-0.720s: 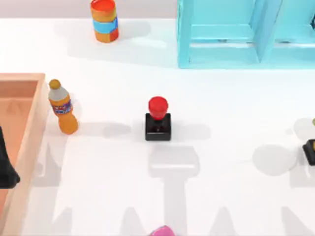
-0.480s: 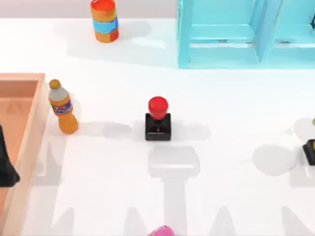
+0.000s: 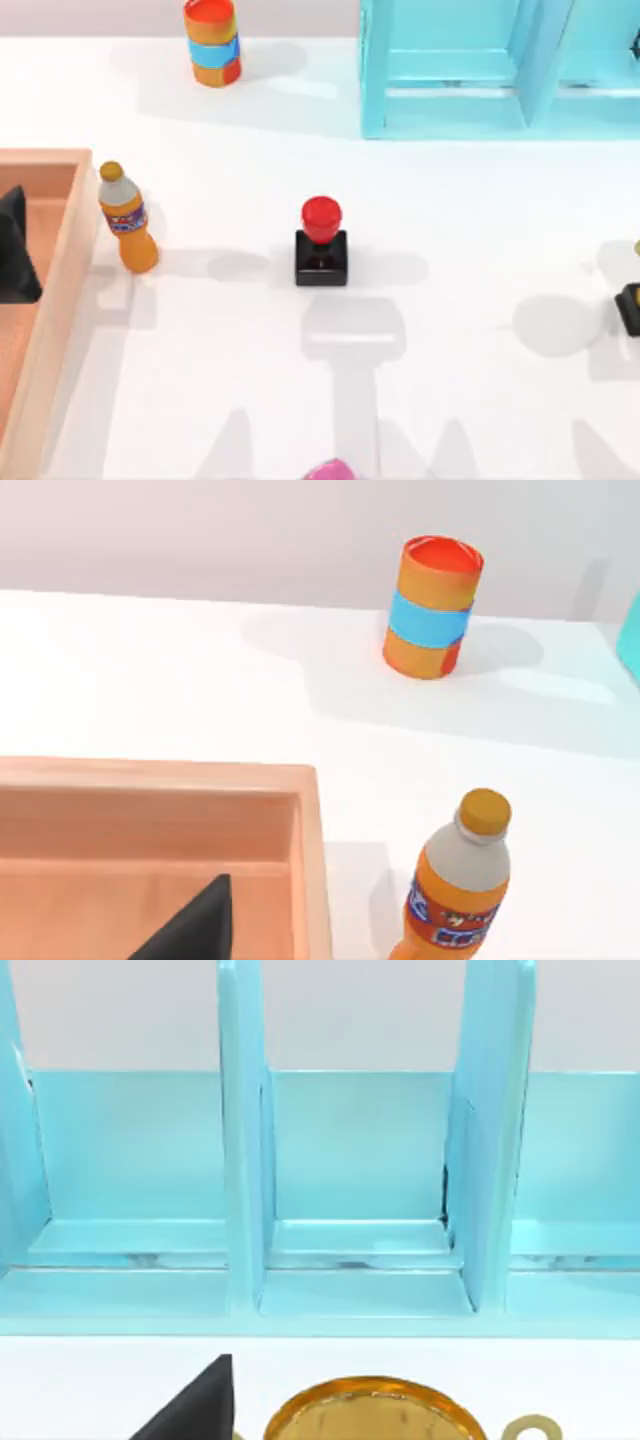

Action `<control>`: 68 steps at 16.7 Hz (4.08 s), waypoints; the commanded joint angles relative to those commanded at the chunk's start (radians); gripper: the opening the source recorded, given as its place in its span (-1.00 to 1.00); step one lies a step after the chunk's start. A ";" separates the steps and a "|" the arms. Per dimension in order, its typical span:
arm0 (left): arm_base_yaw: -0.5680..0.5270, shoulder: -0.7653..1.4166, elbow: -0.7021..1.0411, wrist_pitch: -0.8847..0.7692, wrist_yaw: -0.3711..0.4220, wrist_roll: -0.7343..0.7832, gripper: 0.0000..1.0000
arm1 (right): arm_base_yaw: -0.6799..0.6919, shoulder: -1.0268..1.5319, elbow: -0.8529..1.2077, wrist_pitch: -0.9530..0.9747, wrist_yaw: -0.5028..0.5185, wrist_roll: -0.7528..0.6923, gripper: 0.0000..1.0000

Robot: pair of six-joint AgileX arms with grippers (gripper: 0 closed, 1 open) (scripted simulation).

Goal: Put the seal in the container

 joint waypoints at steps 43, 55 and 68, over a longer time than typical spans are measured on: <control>-0.504 1.951 1.639 -0.963 0.005 -0.486 1.00 | 0.000 0.000 0.000 0.000 0.000 0.000 1.00; -0.504 1.941 1.573 -0.901 0.005 -0.487 0.25 | 0.000 0.000 0.000 0.000 0.000 0.000 1.00; -0.504 1.941 1.573 -0.901 0.005 -0.487 -1.00 | 0.000 0.000 0.000 0.000 0.000 0.000 1.00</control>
